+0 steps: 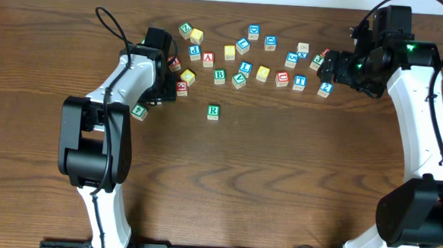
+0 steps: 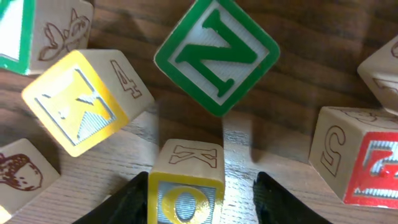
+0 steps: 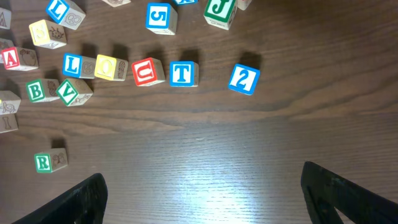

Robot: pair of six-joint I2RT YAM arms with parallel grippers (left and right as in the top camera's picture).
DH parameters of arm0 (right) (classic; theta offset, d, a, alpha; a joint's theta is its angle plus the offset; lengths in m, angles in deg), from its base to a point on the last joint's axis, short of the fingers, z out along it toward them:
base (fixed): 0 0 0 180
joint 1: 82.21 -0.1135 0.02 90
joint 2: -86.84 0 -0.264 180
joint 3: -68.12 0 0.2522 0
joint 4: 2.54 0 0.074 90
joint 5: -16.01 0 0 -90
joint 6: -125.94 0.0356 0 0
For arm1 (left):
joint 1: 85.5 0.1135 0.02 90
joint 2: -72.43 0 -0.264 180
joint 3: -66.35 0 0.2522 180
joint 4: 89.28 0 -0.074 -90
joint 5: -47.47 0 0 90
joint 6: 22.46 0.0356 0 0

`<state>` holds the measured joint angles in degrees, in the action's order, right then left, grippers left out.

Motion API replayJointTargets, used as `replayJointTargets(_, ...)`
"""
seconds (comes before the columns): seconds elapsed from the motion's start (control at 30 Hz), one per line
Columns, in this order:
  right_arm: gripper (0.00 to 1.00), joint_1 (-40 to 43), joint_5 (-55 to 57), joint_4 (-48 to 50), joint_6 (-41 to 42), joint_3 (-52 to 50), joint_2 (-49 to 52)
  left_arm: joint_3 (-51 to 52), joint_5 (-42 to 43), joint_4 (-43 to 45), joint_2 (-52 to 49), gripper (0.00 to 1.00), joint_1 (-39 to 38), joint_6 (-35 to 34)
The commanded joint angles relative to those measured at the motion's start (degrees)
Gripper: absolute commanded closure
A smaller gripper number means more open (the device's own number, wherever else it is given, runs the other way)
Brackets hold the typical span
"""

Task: Spell out ROBOT
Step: 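Move the left gripper to the yellow O block and grasp it, then carry the yellow O block beside the R block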

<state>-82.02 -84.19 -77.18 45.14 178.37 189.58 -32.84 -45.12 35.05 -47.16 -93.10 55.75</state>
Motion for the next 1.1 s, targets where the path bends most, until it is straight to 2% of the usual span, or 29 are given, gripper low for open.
replayJointTargets(0.0, 0.05, -0.3, 0.7, -0.2, 0.6, 0.9, 0.5, -1.0, -1.6, 0.2, -1.0, 0.53, 0.2, 0.6)
replayJointTargets(0.2, 0.06, -0.3, 0.7, -0.2, 0.6, 0.9, 0.5, -1.0, -1.6, 0.8, -1.0, 0.65, 0.2, 0.6)
replayJointTargets(0.3, 0.05, -0.3, 0.7, -0.2, 0.6, 0.9, 0.5, -1.0, -1.6, 0.8, -1.0, 0.67, 0.2, 0.6)
replayJointTargets(0.57, 0.05, -0.3, 0.7, -0.2, 0.6, 0.9, 0.5, -1.1, -1.5, 0.6, 1.1, 0.69, 0.2, 0.3)
replayJointTargets(0.8, 0.05, -0.3, 0.7, -0.2, 0.6, 0.9, 0.5, -1.1, 2.3, 0.4, 8.6, 0.70, -0.6, 0.1)
replayJointTargets(1.07, 0.05, -0.3, 0.7, -0.2, 0.6, 0.9, 0.5, -1.1, 5.4, 0.4, 12.6, 0.69, -8.1, -4.3)
